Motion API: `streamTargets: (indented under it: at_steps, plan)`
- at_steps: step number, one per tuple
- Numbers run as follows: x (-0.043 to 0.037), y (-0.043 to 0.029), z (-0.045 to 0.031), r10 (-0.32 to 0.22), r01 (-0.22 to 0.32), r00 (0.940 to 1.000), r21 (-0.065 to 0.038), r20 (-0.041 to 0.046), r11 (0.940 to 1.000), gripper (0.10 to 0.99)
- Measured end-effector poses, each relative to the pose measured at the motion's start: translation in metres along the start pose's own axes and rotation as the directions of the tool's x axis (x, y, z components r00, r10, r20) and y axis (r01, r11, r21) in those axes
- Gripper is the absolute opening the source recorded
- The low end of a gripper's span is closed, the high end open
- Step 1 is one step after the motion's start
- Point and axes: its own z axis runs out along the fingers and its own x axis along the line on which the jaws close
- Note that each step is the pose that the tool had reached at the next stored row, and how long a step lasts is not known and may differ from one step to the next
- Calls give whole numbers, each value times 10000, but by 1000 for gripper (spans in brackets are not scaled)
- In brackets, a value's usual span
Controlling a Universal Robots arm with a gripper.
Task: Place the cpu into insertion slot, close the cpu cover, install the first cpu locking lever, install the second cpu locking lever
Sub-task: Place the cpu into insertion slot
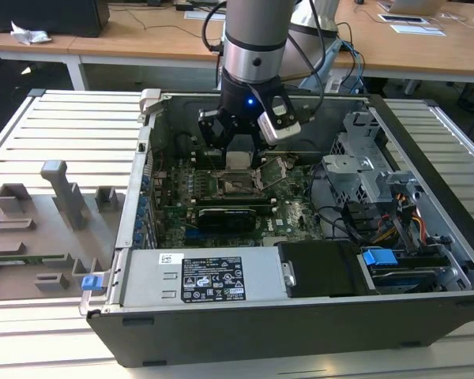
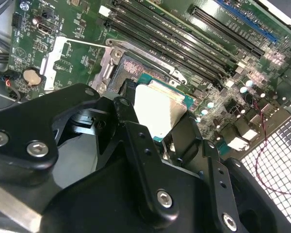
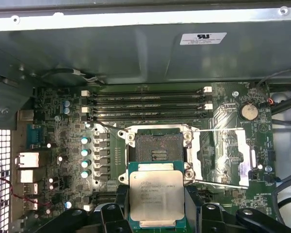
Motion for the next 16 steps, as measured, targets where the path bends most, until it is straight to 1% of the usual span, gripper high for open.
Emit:
streamTargets:
  at_steps: [3,7,9,13,14,16]
  plan:
    - [0,-1,24,1,-1,10000,3,0,10000,541]
    - [-6,23,49,1,-1,10000,59,2,10000,541]
    - [-20,60,64,0,0,10000,107,3,9999,541]
    - [-72,156,103,-11,11,10000,222,5,9998,541]
    - [-87,170,117,-13,13,10000,245,4,9997,541]
    - [-101,176,144,-13,13,10000,260,5,9997,541]
